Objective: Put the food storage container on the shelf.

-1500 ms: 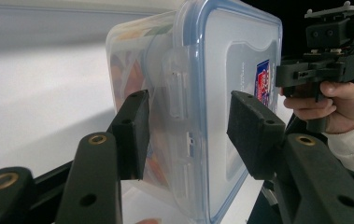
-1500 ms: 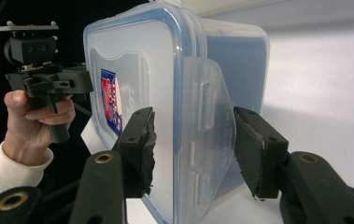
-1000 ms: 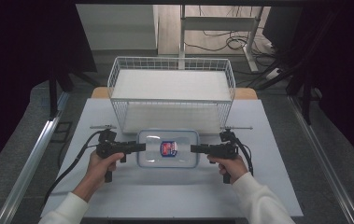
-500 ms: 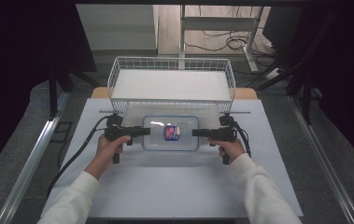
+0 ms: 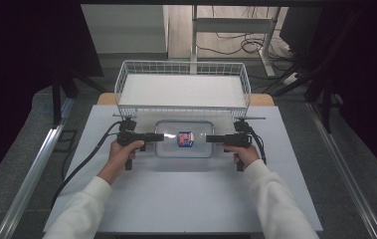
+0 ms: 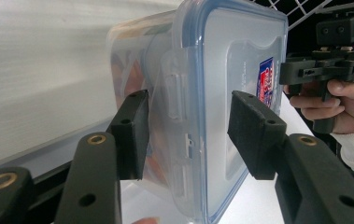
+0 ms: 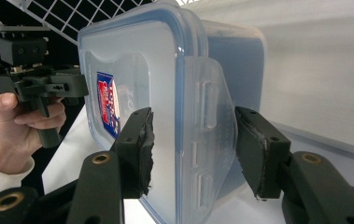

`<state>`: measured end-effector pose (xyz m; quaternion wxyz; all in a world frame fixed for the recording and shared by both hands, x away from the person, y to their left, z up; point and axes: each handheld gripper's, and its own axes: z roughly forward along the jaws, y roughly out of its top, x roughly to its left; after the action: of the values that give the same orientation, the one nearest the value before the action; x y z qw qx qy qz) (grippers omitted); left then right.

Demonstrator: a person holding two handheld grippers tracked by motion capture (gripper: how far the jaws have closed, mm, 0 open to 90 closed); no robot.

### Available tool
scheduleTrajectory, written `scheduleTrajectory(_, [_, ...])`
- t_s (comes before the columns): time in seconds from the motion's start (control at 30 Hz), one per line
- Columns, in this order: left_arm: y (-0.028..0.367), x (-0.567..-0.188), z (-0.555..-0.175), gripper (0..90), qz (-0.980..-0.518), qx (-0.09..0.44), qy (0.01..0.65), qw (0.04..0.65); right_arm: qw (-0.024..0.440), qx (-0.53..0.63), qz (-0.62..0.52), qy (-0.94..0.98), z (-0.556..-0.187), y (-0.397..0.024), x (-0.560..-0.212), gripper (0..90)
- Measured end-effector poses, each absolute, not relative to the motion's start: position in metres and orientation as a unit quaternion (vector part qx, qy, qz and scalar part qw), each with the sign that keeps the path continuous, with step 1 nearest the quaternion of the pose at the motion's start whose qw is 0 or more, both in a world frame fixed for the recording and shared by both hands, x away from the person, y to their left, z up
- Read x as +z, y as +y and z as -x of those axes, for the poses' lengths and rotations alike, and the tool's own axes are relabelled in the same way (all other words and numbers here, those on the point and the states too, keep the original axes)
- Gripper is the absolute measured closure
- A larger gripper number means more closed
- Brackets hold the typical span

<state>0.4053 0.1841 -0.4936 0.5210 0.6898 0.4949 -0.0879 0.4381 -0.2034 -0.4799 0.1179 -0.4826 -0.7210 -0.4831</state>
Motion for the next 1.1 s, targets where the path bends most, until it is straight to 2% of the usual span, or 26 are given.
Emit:
scheduleTrajectory(0.73, [0.188, -0.504, -0.411, 48.5, -0.696, -0.098, 0.501, 0.506, 0.116, -0.476, 0.499, -0.715, -0.440, -0.198, -0.487, 48.5])
scheduleTrajectory(1.1, [0.188, -0.507, -0.416, 46.9, -0.679, -0.102, 0.519, 0.509, 0.110, -0.480, 0.514, -0.702, -0.443, -0.196, -0.493, 47.6])
